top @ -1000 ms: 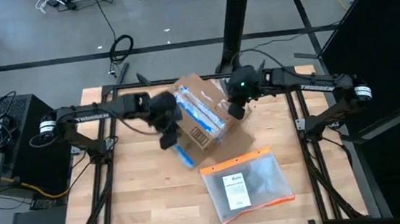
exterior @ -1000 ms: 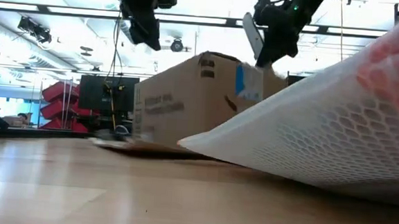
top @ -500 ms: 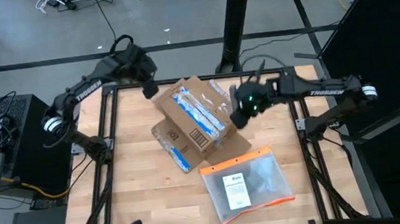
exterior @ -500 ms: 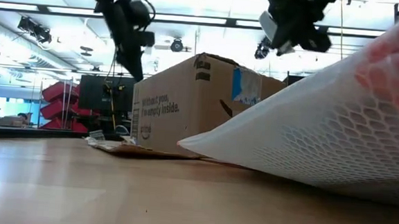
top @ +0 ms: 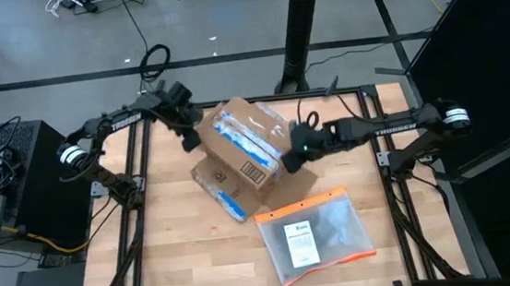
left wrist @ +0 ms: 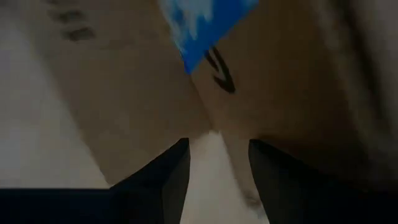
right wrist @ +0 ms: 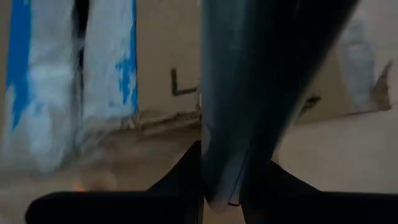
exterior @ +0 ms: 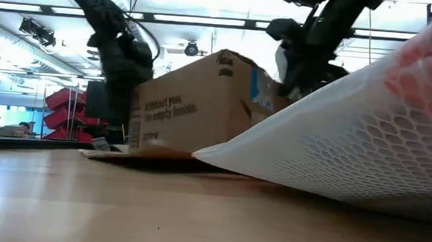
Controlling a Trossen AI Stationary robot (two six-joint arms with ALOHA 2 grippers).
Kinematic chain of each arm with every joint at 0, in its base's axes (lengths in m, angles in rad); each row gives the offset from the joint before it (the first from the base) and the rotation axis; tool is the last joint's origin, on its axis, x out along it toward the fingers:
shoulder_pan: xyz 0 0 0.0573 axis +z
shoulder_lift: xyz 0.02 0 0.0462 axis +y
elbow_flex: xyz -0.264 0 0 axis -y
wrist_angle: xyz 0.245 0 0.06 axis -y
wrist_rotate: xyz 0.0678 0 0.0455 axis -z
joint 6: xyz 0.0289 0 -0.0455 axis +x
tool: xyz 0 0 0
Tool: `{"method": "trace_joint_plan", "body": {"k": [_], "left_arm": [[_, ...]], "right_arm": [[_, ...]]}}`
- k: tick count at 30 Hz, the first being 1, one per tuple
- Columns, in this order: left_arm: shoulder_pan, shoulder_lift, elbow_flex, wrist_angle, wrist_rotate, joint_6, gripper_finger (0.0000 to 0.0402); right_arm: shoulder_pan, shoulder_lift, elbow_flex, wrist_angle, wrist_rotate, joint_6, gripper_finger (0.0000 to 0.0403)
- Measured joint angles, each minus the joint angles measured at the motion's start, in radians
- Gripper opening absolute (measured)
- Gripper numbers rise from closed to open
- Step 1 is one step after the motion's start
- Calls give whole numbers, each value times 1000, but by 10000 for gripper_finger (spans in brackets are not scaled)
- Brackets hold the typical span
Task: Unpack boxes
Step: Break down the cardboard box until it is fully flat
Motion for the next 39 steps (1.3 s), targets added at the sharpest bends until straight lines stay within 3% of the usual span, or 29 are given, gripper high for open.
{"method": "trace_joint_plan", "body": {"k": [6, 21, 24, 29, 35, 39], "left_arm": [[-95, -121, -138, -28, 33, -75, 156], [-263, -475, -59, 82, -112, -263, 156], [-272, -404, 2, 230, -94, -259, 148], [-292, -185, 124, 408, -33, -163, 111], [-258, 97, 364, 424, -135, 2, 77], [-204, 178, 455, 303, -153, 53, 61]], "right_arm": [[-188, -2, 0, 84, -78, -172, 40], [-401, -28, 1, 29, -83, -466, 40], [-370, -76, 1, 72, -15, -397, 40], [-210, -137, 2, 90, 165, -229, 40], [31, -126, 2, 118, 135, -9, 40], [111, -80, 1, 148, 136, 18, 40]]}}
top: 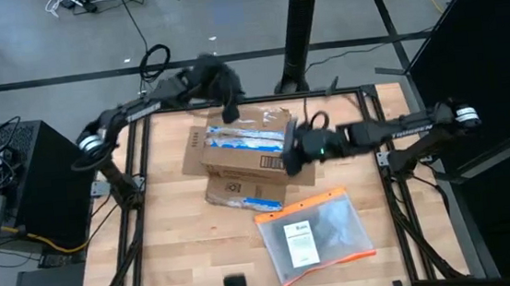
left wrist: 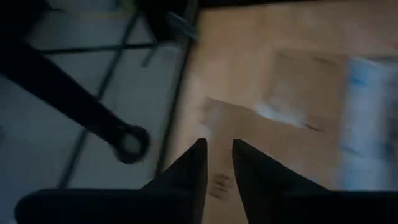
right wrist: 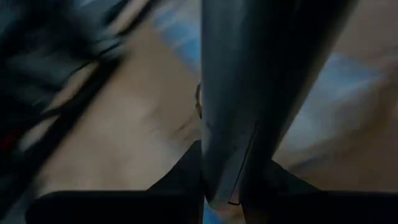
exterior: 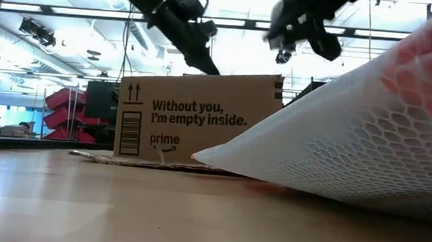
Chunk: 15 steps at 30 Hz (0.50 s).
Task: Unpack boxes
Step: Break down the cardboard box until it is fully flat
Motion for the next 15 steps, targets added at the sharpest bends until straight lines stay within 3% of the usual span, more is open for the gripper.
{"method": "trace_joint_plan", "body": {"k": [11, 15], "left_arm": [[146, 181, 186, -368, -25, 125, 20], [159, 170, 204, -499, -43, 138, 2]], "right_arm": [[168, 141, -1, 62, 23, 36, 40], [120, 149, 0, -7, 69, 2, 40]]}}
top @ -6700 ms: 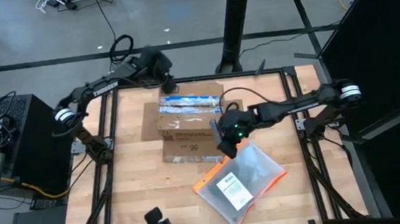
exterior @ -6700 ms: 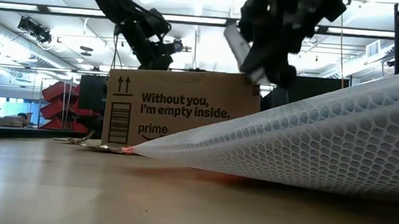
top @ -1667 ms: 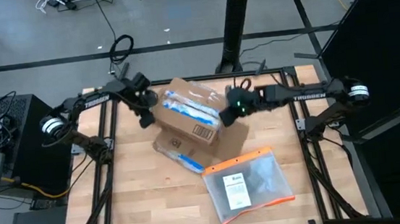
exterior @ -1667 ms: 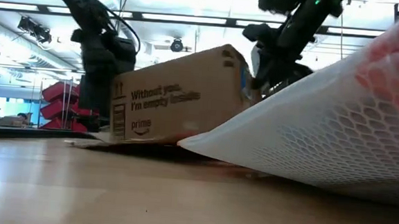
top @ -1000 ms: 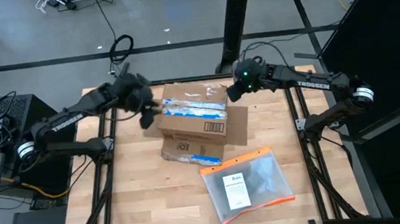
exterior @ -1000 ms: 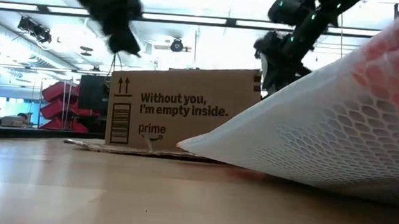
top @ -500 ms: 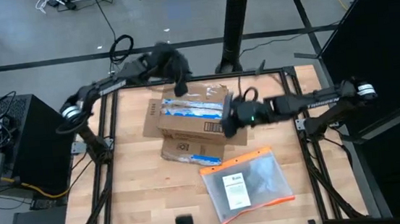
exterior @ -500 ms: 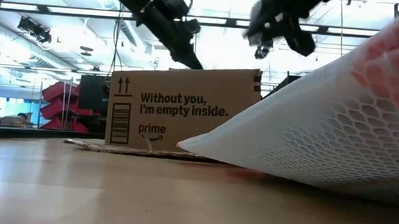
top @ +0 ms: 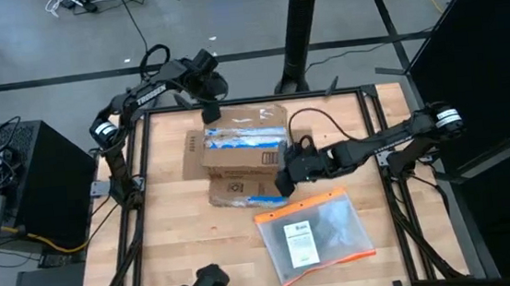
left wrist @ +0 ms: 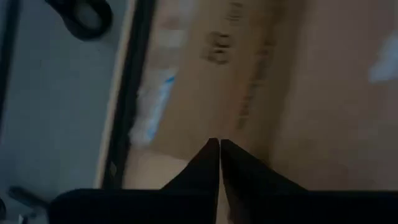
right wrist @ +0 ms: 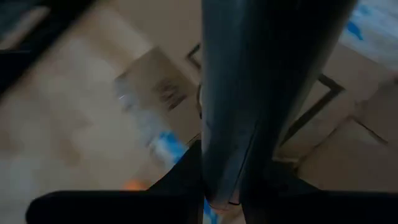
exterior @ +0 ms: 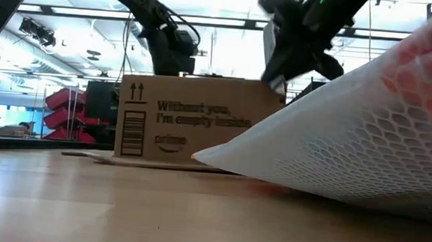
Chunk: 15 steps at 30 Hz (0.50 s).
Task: Unpack boxes
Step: Break down the cardboard box until it is fully flat
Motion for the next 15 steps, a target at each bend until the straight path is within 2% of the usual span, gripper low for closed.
{"method": "trace_joint_plan", "body": {"k": [6, 11, 12, 15], "left_arm": [[0, -50, 1, -135, -91, 17, 6], [2, -133, 1, -190, -100, -10, 1], [-1, -146, 1, -179, -92, -11, 2], [-23, -129, 1, -84, -8, -10, 2]], "right_arm": [[-114, -51, 0, -73, -12, -102, 40], [-117, -162, 0, -90, -11, -148, 40], [-115, -182, -2, -96, -7, -140, 40], [-111, -192, -21, -59, 93, -87, 40]]}}
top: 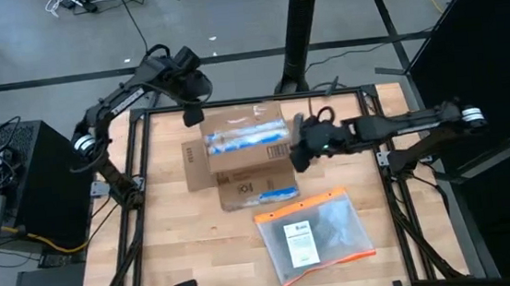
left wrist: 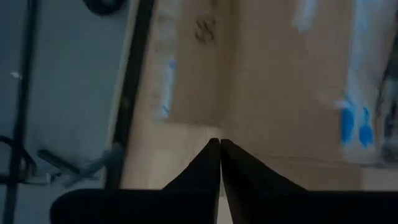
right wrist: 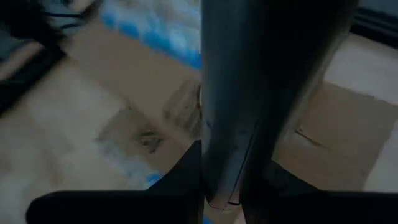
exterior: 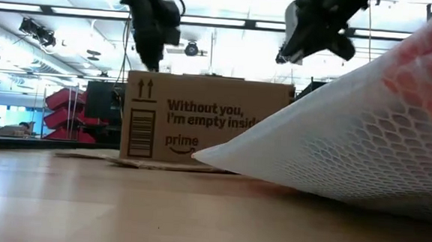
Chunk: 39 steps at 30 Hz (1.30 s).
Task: Unpack boxes
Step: Break down the cardboard box until it is fully flat
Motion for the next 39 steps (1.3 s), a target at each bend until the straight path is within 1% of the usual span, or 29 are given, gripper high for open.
{"method": "trace_joint_plan", "body": {"k": [12, 14, 18, 22, 25, 27, 39], "left_arm": [[-90, 73, 0, 387, 344, 5, 1], [-126, 101, 0, 470, 365, 5, 2], [-178, 144, 0, 609, 365, 3, 2], [-196, 203, 0, 680, 353, -19, 1], [-198, 258, 0, 703, 318, -25, 1], [-198, 286, -1, 710, 309, -28, 1], [-194, 299, 2, 679, 284, -46, 2]], "right_arm": [[16, -33, -83, 165, 396, 208, 40], [21, -19, -135, 282, 422, 227, 40], [6, 5, -222, 490, 473, 222, 40], [-45, 20, -253, 563, 469, 225, 40], [-96, 29, -257, 595, 394, 209, 40], [-121, 41, -255, 622, 370, 196, 40], [-161, 118, -256, 697, 319, 141, 40]]}}
